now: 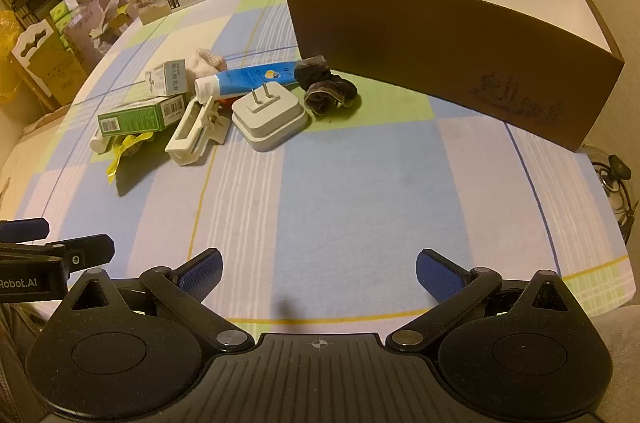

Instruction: Organize objects

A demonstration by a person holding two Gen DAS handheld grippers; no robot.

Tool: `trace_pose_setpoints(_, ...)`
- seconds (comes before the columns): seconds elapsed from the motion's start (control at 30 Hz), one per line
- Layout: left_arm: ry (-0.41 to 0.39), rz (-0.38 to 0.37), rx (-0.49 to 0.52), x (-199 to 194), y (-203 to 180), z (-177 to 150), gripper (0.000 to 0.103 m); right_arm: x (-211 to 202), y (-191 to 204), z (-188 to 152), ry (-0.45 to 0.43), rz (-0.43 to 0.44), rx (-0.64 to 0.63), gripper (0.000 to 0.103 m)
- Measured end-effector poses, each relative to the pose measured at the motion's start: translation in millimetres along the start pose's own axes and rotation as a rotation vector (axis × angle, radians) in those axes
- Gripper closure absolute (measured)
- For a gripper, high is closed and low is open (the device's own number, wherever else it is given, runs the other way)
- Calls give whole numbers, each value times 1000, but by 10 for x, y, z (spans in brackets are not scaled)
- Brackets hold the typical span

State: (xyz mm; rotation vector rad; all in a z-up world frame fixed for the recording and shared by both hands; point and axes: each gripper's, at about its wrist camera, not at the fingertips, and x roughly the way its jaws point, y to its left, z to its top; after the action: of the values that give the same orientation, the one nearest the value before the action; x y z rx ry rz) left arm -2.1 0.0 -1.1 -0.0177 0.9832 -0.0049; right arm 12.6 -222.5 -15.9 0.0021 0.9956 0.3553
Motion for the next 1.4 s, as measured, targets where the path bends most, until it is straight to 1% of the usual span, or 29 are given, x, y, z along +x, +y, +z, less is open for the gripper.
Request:
trace_pose_setpoints(0.37,4,7,-13,3,-4,2,1,25,19,-8,4,-1,-3,2)
trace_pose_setpoints(0.87,8,8,-13,85,14,-91,1,65,26,-23,22,0,-9,2)
trace_pose_setpoints(1.4,19,6,-15,110,24,-73,1,99,29,-30,29,1,-12,2)
